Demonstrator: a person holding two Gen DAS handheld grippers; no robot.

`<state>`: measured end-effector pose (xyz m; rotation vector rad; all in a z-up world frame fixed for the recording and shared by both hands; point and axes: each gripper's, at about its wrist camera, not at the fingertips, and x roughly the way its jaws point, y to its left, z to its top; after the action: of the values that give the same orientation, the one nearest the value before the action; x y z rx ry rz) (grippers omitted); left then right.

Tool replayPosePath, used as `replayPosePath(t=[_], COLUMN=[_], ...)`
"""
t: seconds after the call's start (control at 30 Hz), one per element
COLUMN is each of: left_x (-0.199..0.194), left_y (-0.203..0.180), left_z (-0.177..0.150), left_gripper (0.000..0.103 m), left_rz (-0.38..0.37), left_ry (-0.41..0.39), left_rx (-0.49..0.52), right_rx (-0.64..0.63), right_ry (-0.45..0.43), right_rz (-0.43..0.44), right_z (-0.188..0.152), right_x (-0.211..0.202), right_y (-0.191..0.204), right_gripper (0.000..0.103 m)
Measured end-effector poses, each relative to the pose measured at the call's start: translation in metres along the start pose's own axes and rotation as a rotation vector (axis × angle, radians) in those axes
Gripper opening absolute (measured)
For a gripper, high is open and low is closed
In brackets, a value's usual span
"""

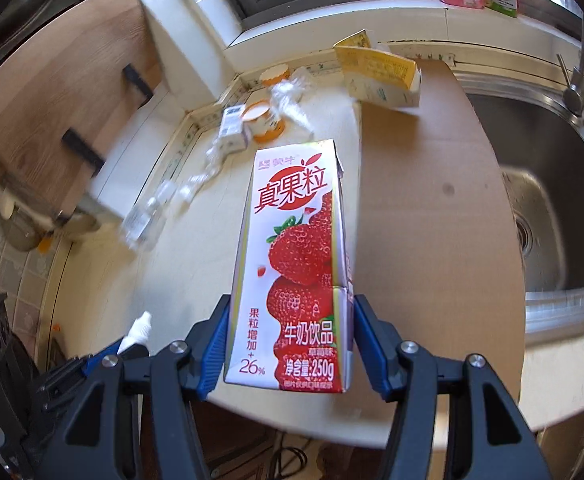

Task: Collect trash
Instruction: 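Lower the dropper bottle and milk carton into the black bin and open both tools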

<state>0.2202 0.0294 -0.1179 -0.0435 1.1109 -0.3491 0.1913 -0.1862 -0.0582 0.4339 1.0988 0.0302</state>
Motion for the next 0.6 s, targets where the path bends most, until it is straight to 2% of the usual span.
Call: replayPosePath(t=[0.2, 0.37, 0.6], left_x=[-0.032, -0.037, -0.031], left_y=[0.012, 0.017, 0.015], left_z=[-0.059, -0.093, -0.118], left_gripper=[0.023, 0.023, 0.023], left_rz=[-0.04, -0.052, -0.01], left_ry=[0.002, 0.047, 0.103], left_rx=[0.021, 0.026, 0.026], right_rx=[-0.072, -0.149, -0.208], right_ry=[0.002, 0.056, 0.162], right_rz=[0.042, 0.051, 0.057], right_z=[-0.07, -0.119, -0.152], right_x=[-0.035, -0.044, -0.03], right_y=[0.033, 0.049, 0.045], right_gripper=[0.058, 0.058, 0.058])
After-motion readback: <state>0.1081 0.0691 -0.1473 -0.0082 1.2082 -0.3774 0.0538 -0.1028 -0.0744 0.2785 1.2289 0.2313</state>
